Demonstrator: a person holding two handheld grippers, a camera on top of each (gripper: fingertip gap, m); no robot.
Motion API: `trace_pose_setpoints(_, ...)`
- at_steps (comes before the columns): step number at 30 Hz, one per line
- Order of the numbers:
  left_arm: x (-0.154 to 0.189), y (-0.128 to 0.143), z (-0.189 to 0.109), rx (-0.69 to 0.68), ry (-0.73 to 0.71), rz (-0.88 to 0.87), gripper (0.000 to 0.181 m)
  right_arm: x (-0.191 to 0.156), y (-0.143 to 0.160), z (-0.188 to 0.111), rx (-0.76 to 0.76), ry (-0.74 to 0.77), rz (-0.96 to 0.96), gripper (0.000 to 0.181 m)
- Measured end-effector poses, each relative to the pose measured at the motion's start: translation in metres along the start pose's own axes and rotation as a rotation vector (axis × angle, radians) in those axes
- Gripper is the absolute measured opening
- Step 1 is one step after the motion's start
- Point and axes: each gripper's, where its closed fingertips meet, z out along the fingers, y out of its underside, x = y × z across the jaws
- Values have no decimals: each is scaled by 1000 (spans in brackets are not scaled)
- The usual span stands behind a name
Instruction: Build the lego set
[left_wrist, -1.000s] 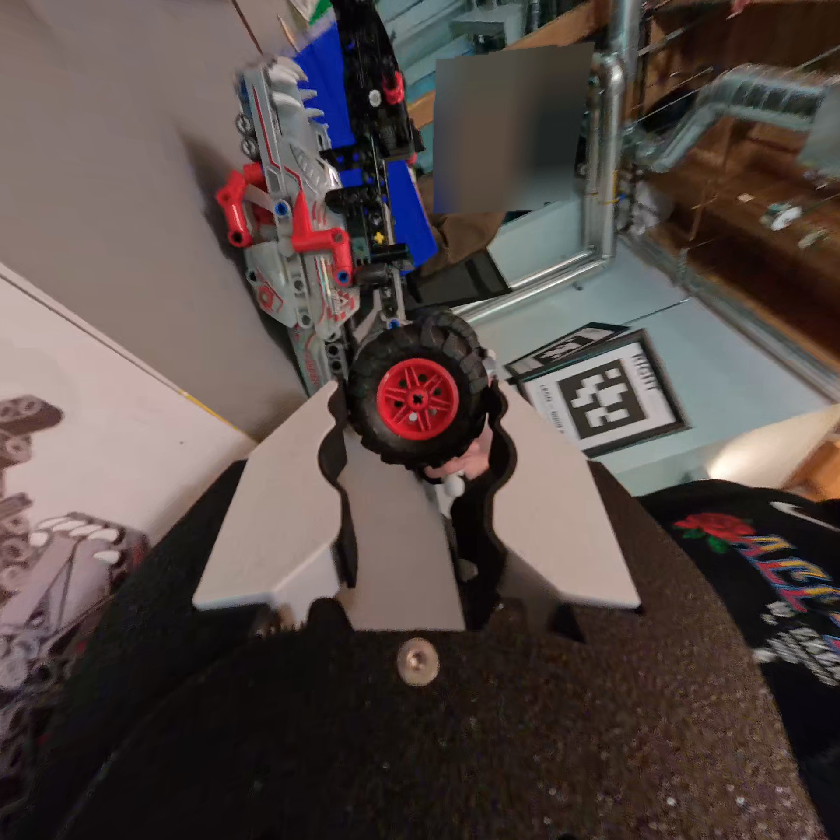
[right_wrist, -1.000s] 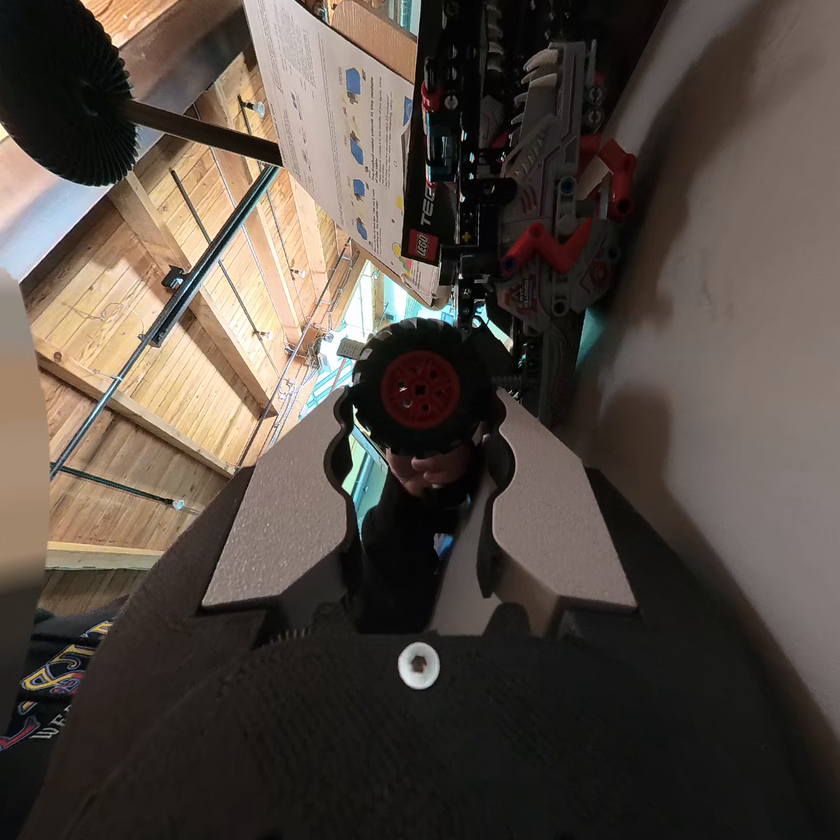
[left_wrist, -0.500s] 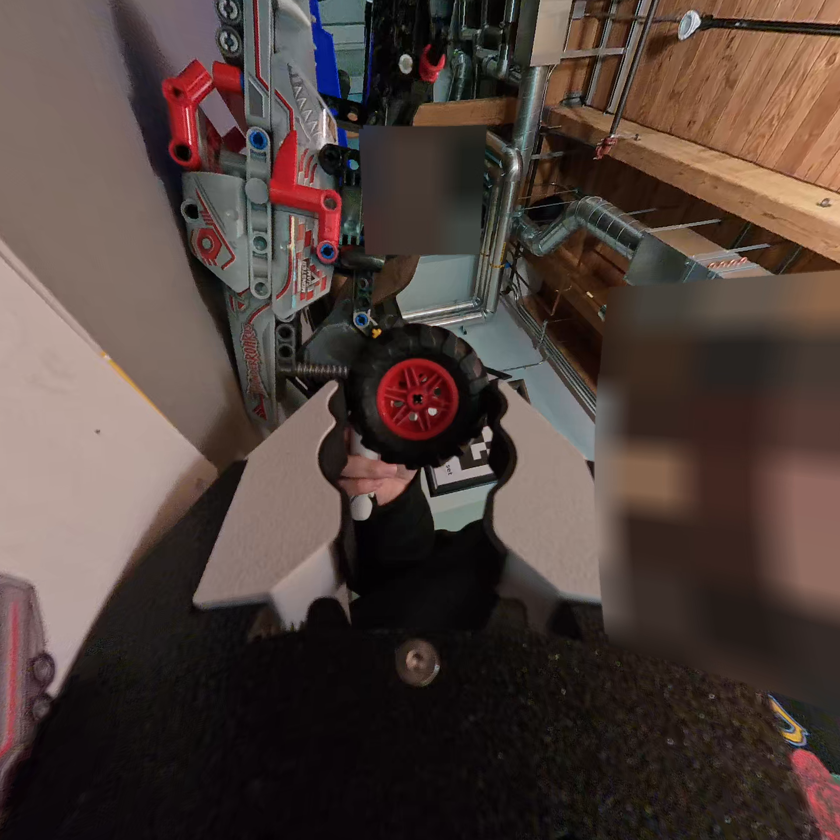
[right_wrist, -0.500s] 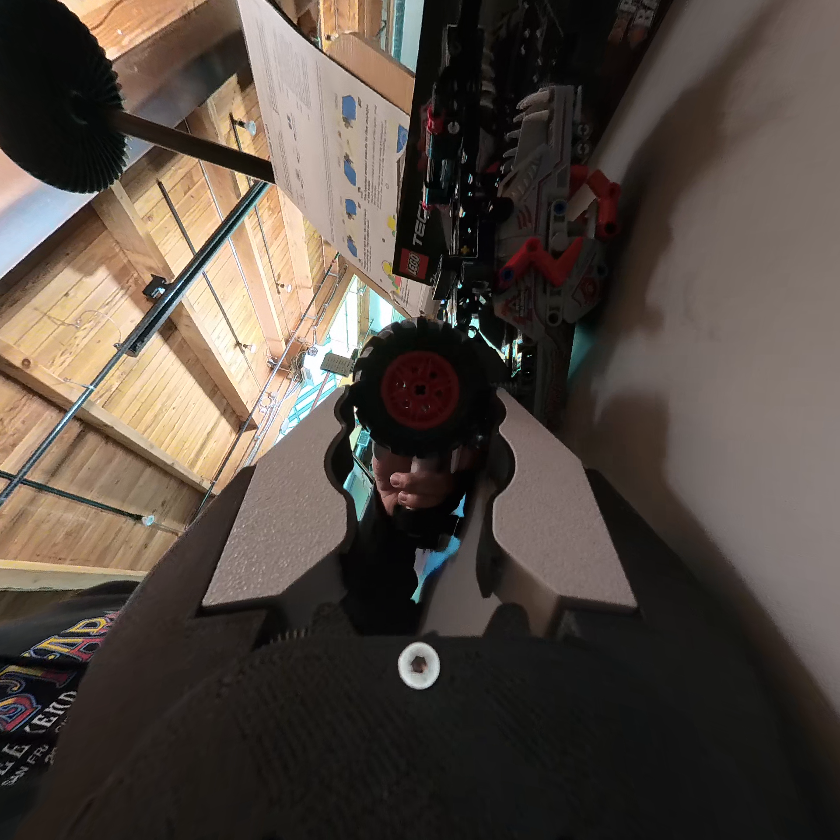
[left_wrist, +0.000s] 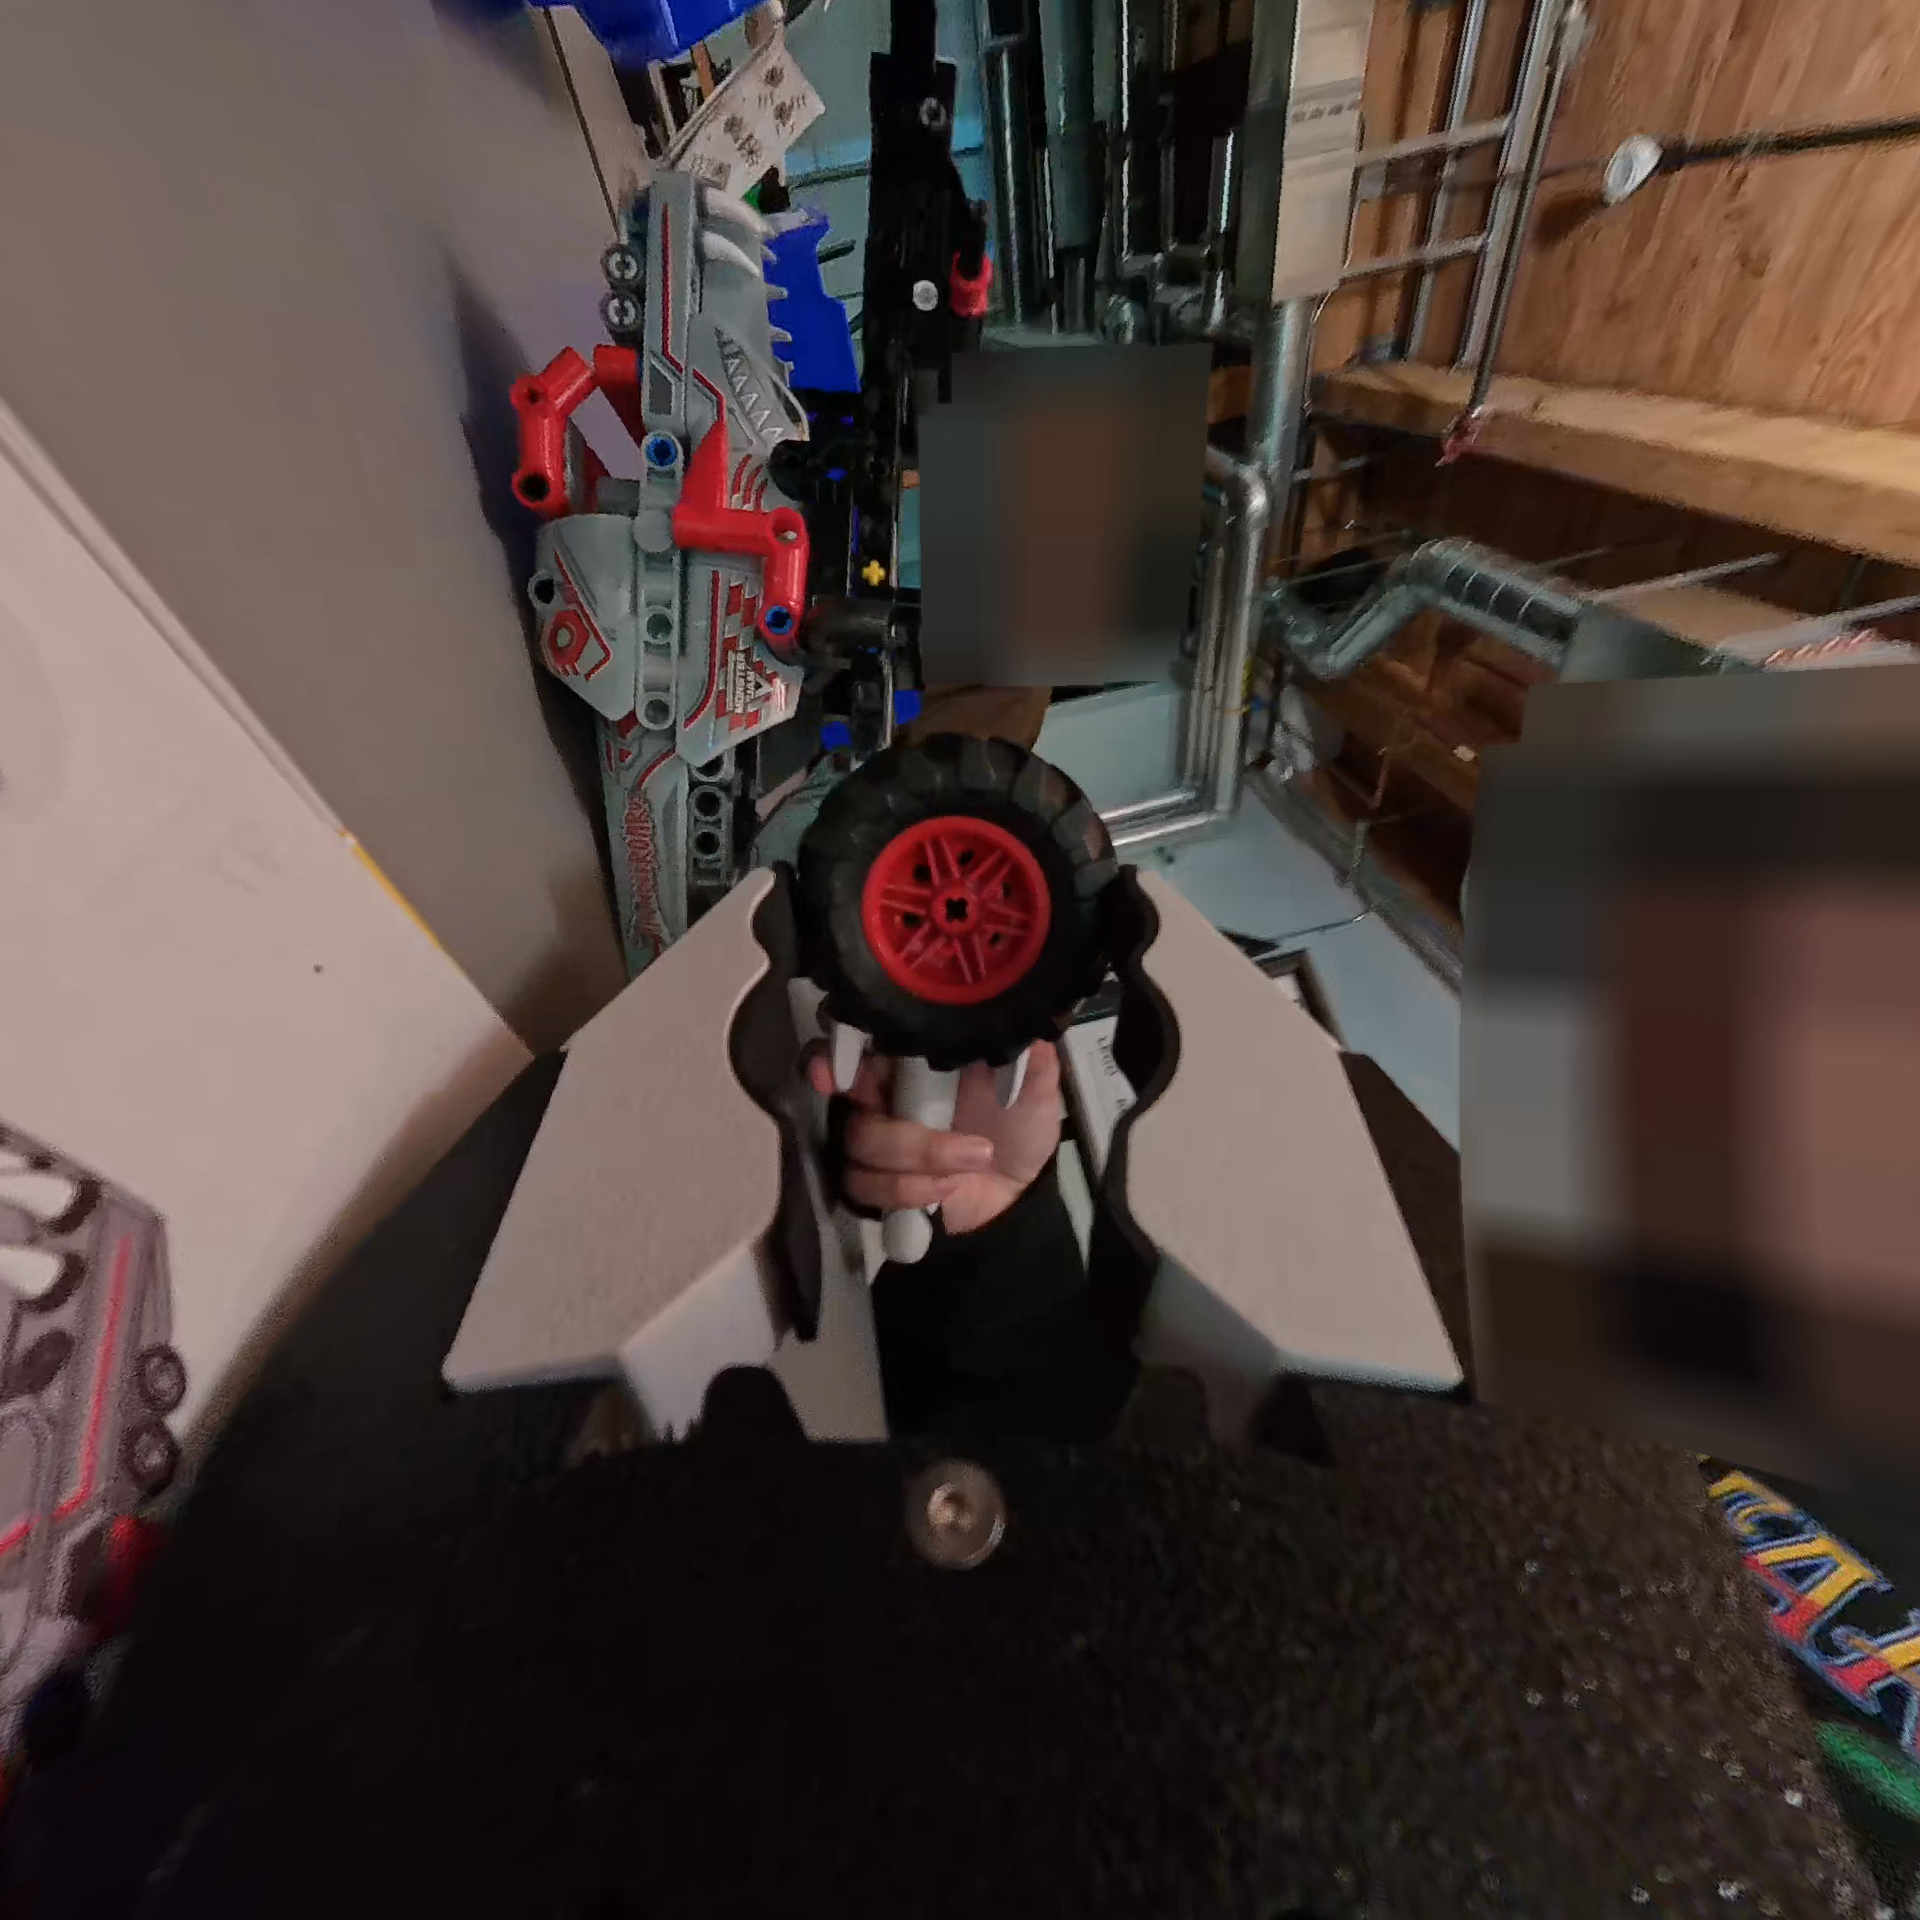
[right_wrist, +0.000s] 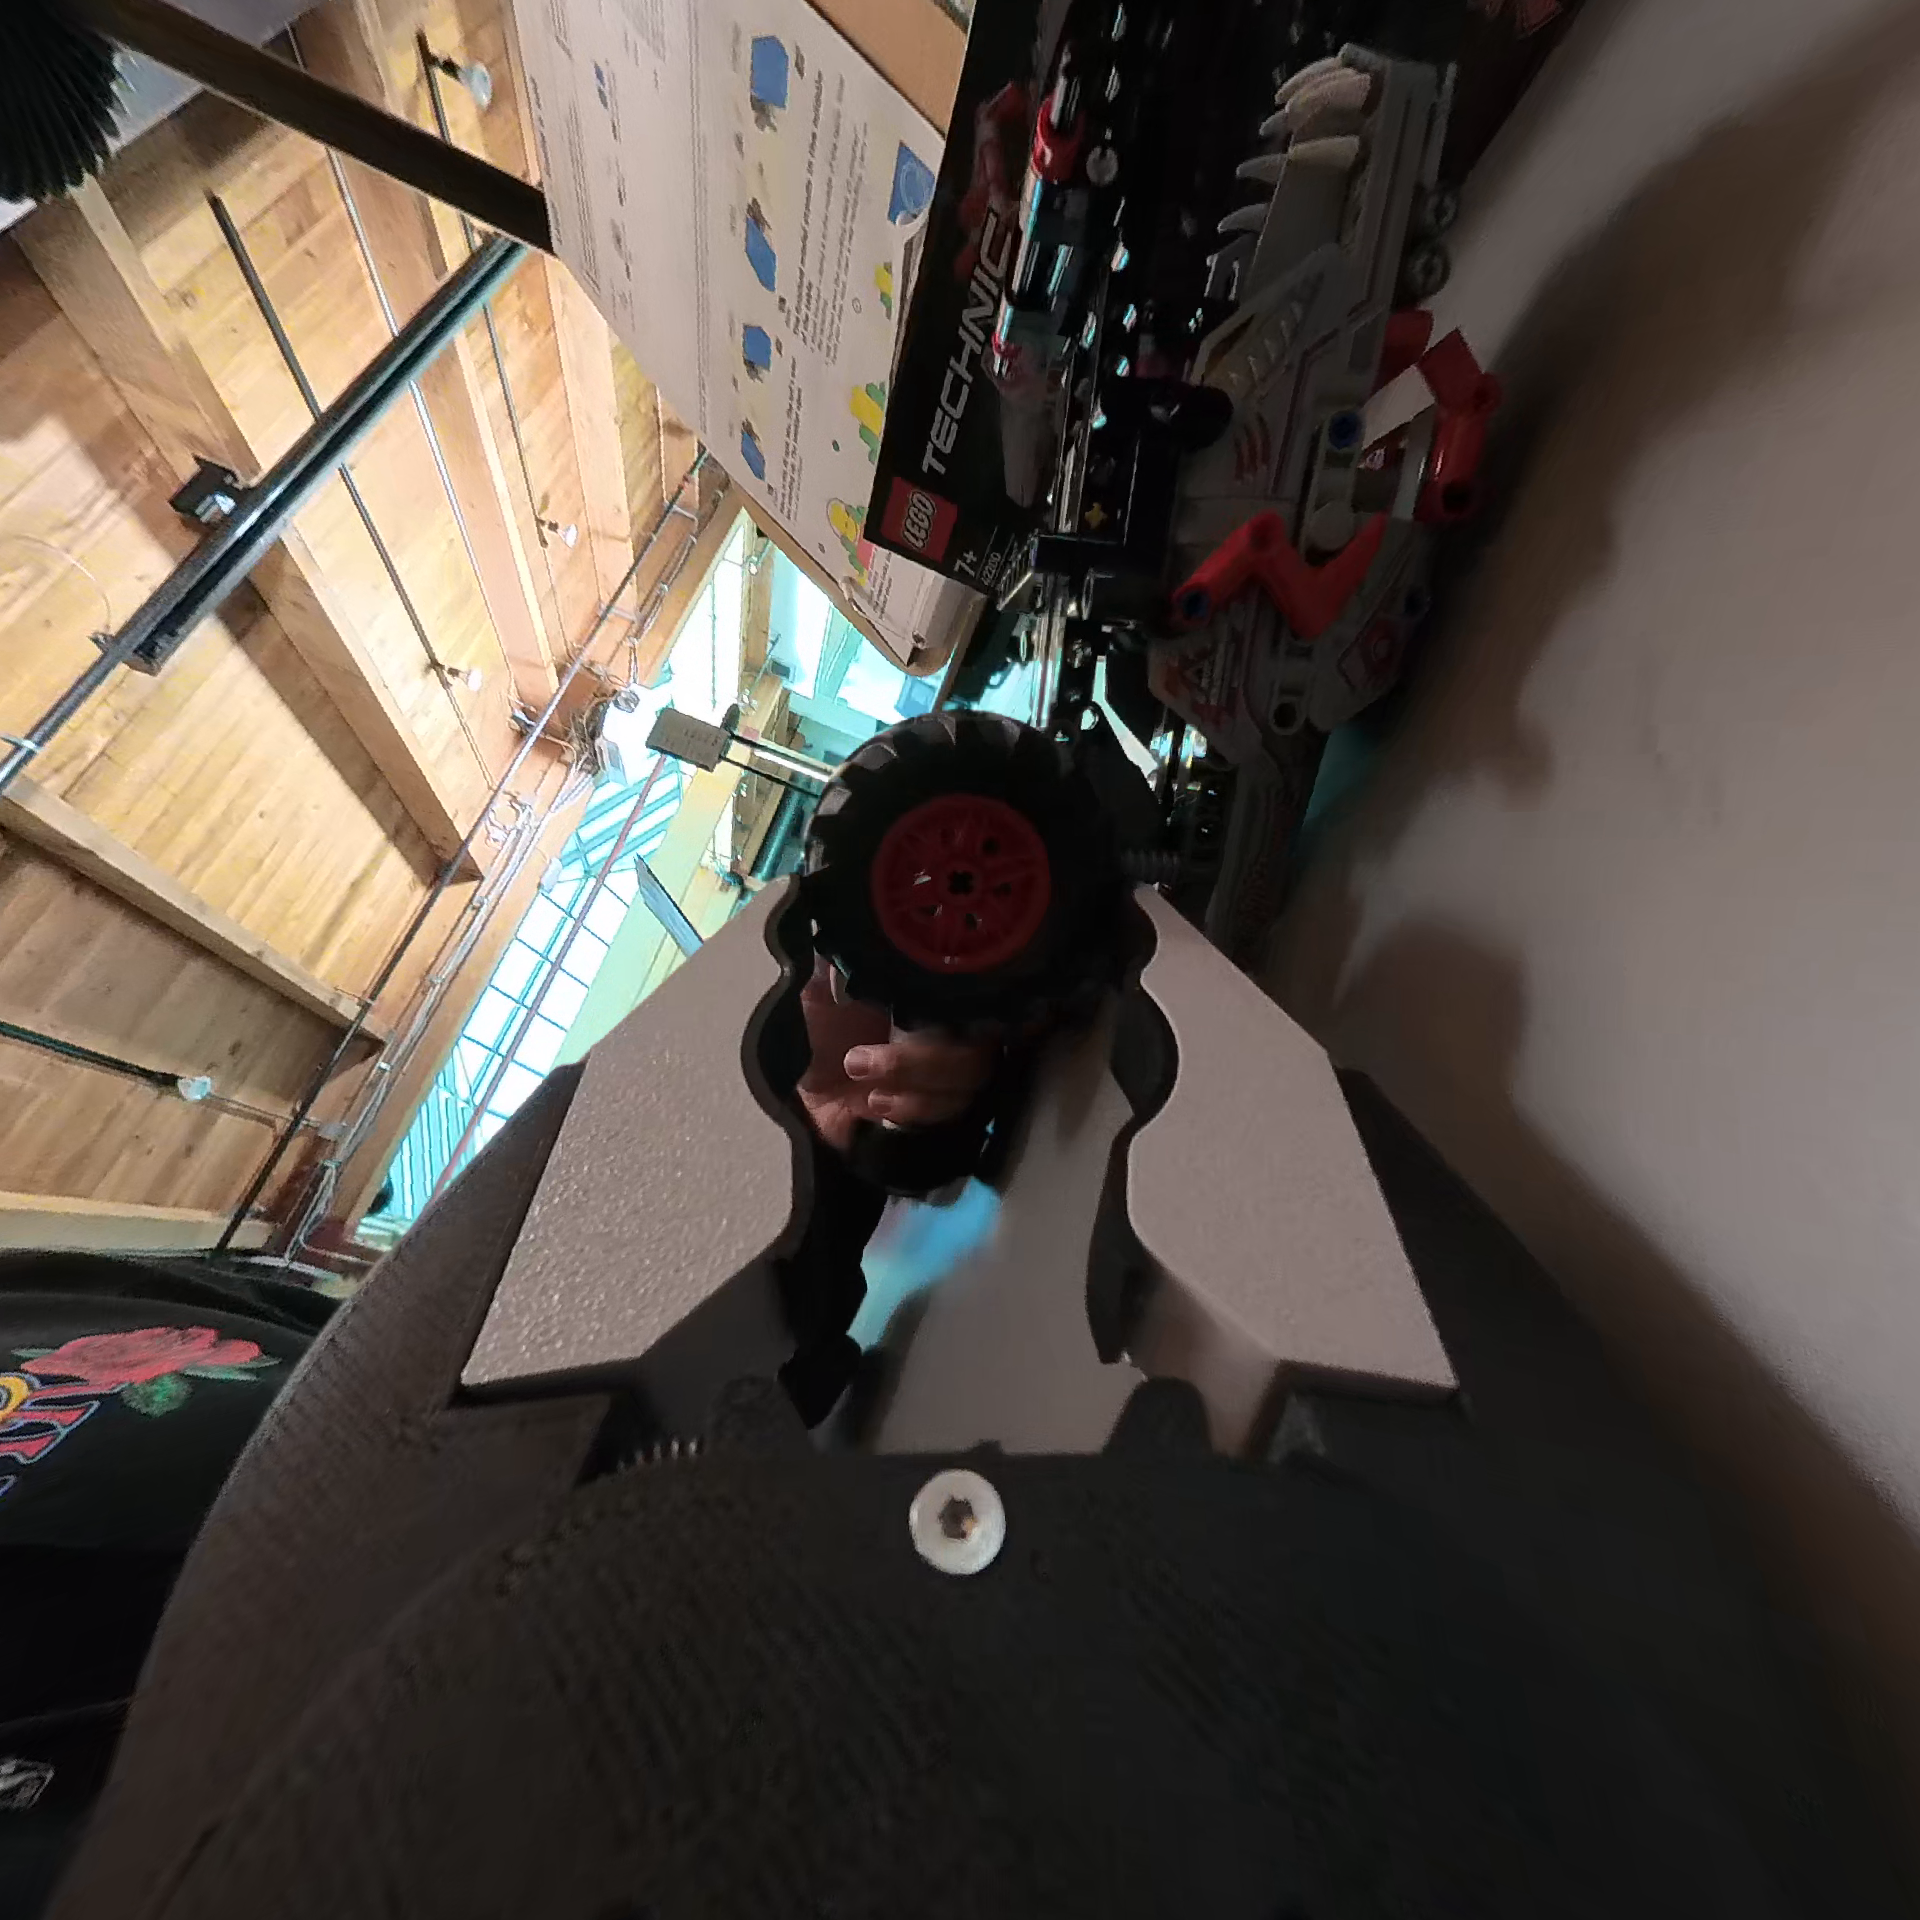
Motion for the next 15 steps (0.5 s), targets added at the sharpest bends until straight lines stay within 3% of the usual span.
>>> trace_pose_setpoints(1, -1, 2, 0, -25, -21, 33, 58, 0, -1, 0, -6, 2, -12, 58)
trace_pose_setpoints(15, -6, 5, 3, -181, -108, 260, 59, -8, -2, 6, -113, -16, -61, 58)
